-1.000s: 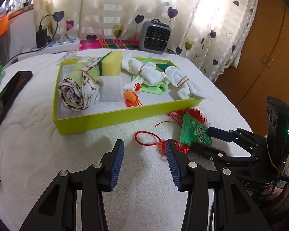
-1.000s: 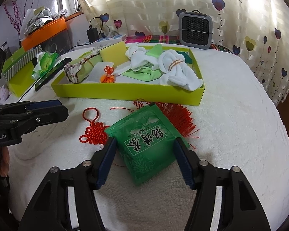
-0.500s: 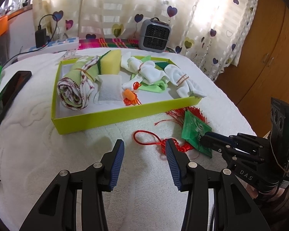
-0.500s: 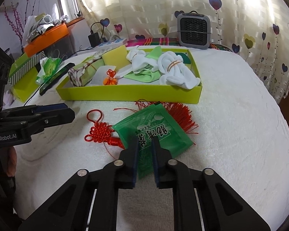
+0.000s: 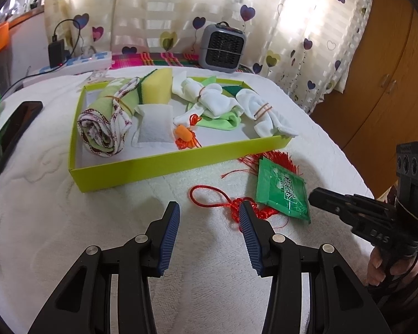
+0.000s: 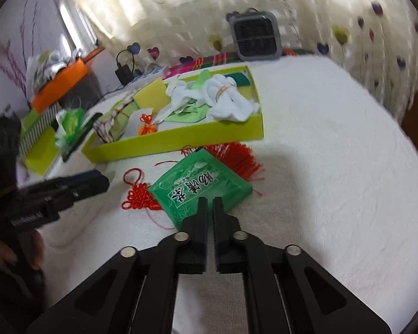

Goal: Organize soft objects
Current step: 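Close the right gripper on the green printed packet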

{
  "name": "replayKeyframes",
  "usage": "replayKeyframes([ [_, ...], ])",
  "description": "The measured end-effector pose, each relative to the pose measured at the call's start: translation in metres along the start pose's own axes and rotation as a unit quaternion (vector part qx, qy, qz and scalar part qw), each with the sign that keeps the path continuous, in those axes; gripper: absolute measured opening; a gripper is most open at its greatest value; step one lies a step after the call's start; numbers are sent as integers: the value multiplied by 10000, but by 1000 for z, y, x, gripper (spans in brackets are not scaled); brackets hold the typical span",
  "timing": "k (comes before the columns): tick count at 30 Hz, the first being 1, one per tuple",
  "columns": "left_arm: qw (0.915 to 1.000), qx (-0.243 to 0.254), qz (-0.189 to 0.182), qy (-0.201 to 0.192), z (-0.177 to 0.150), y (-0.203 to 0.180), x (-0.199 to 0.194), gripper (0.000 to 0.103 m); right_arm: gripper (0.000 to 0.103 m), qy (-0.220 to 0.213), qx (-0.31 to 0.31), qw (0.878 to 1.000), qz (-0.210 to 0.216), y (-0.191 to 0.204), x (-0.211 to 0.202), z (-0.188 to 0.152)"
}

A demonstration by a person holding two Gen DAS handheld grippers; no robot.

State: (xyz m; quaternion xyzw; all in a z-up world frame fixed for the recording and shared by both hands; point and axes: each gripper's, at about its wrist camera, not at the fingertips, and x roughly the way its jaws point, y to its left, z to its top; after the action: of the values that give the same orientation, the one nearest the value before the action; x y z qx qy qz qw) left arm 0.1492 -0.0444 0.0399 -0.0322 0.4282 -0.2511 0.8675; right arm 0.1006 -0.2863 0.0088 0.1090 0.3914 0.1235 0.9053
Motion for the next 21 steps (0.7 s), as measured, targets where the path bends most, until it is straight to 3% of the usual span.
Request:
replayKeyframes([
  [2,10000,3,15,21,0,-2,1,43,38,7,113,9999,108,-3,-3,-4],
  [4,10000,12,25,67,-1,-2,3,43,55,91,18,9998,150,0,-3,-9],
  [8,9999,46,20,99,-1,-5,5,43,56,108,-668,9975,-193,21,1,-15],
  [10,9999,36,23,103,-1,-5,5,43,57,166,-1292,9890,-697,39,8,-19],
  [15,9999,25,47,128,0,-5,6,43,57,141,-2295,9631,-1398,64,18,-27],
  [18,9999,36,44,138,0,-4,7,43,57,4,-2478,9555,-1599,65,18,-24],
  [21,9999,42,49,155,0,-4,9,43,57,-127,-2268,9601,-1630,55,14,-15],
])
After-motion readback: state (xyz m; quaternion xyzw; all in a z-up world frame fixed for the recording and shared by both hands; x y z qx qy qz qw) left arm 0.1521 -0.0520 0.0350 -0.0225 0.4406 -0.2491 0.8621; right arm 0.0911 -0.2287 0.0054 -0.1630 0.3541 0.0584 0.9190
